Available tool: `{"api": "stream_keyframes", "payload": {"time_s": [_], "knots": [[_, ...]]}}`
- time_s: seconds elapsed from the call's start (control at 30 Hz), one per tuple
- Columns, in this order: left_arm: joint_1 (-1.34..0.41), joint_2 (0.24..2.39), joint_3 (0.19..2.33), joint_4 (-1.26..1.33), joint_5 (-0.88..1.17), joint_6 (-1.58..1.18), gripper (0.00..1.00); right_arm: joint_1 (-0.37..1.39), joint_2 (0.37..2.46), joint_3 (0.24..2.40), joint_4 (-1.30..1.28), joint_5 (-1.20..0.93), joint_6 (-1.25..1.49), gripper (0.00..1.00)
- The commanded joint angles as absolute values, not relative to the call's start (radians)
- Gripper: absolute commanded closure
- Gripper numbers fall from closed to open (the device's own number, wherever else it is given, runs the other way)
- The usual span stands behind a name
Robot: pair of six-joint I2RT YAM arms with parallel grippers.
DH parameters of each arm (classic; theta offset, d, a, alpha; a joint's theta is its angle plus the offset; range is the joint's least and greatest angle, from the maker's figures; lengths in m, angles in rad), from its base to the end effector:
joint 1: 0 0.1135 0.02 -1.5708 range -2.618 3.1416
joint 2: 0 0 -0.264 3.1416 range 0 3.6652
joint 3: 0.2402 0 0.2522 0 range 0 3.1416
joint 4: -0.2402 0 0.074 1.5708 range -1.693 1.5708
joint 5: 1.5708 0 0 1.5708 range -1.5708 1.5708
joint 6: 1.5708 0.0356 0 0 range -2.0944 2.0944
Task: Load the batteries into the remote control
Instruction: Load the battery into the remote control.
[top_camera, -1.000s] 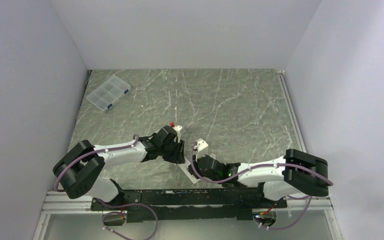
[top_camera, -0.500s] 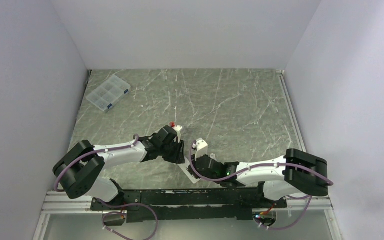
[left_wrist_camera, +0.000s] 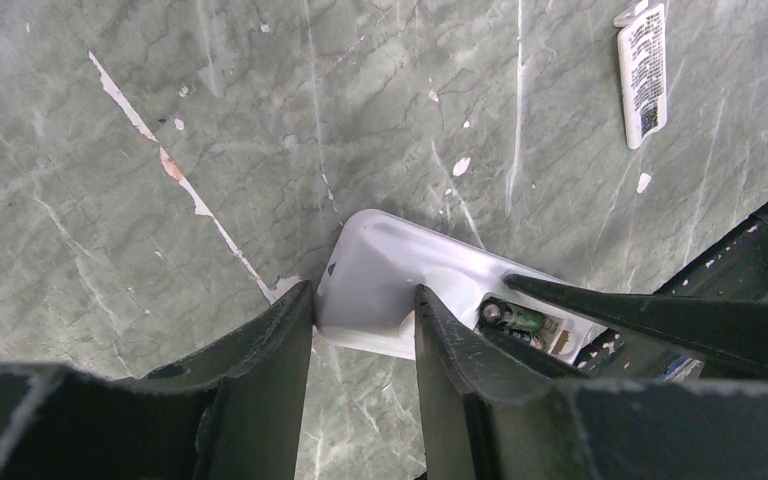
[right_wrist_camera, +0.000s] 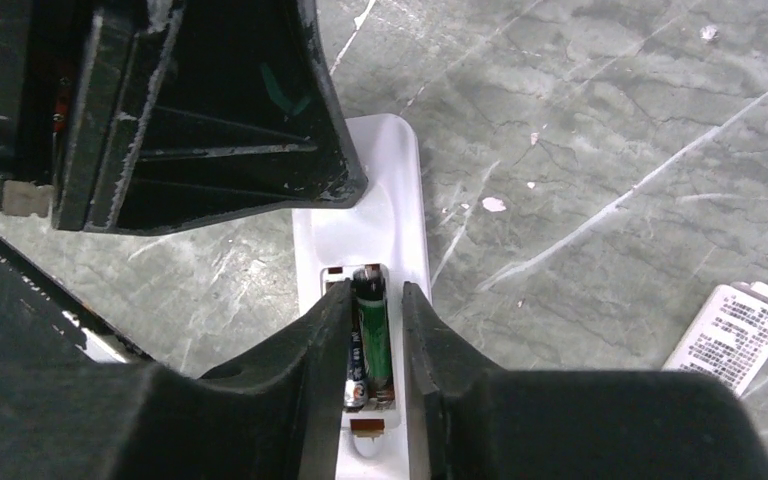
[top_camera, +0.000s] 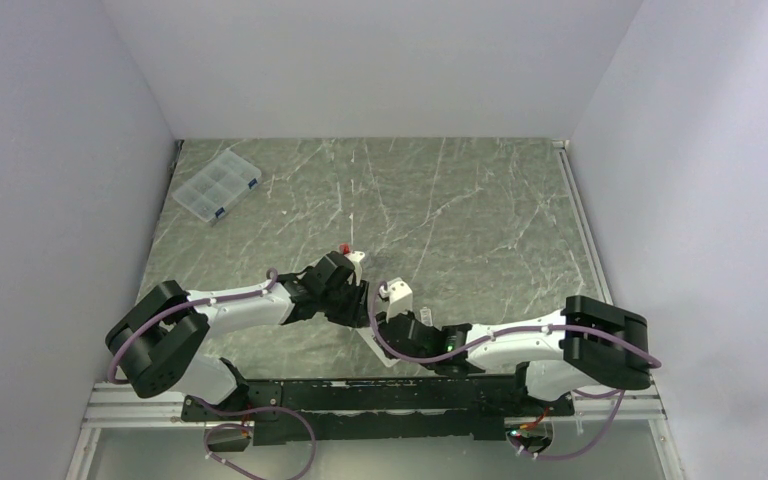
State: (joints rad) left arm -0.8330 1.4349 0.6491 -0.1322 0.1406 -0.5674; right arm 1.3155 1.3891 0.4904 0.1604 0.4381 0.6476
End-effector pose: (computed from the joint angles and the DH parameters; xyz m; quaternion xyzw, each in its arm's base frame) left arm 0.1754 -0.2003 0.1574 0.1474 0.9336 -0.2570 0.2017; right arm 0.0778 0.2384 0.1473 -0.2096 0.8722 0.2177 0.3846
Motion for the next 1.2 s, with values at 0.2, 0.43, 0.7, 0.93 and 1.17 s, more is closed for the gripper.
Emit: {"api": "stream_keyframes", "payload": {"time_s": [0.2,0.43,0.7,0.93,1.17], "knots": [[-0.835,1.443,0.611,-0.209,0.059,-0.537,0.57,1.376,1.426,0.468,-0.060,0.220,0.707,0.70],[-0.835,1.441,0.604,-0.205,0.058,-0.537,0.58,1.377,1.360,0.478,-0.073,0.240,0.710,0.65],[-0.835,1.439,0.604,-0.205,0.057,-0.535,0.58,1.378,1.237,0.516,-0.122,0.307,0.693,0.61],[-0.834,1.440,0.604,-0.204,0.057,-0.535,0.58,1.376,1.216,0.579,-0.126,0.350,0.659,0.60],[-0.836,1.431,0.603,-0.207,0.056,-0.533,0.58,1.350,1.239,0.640,-0.102,0.408,0.621,0.66]]}}
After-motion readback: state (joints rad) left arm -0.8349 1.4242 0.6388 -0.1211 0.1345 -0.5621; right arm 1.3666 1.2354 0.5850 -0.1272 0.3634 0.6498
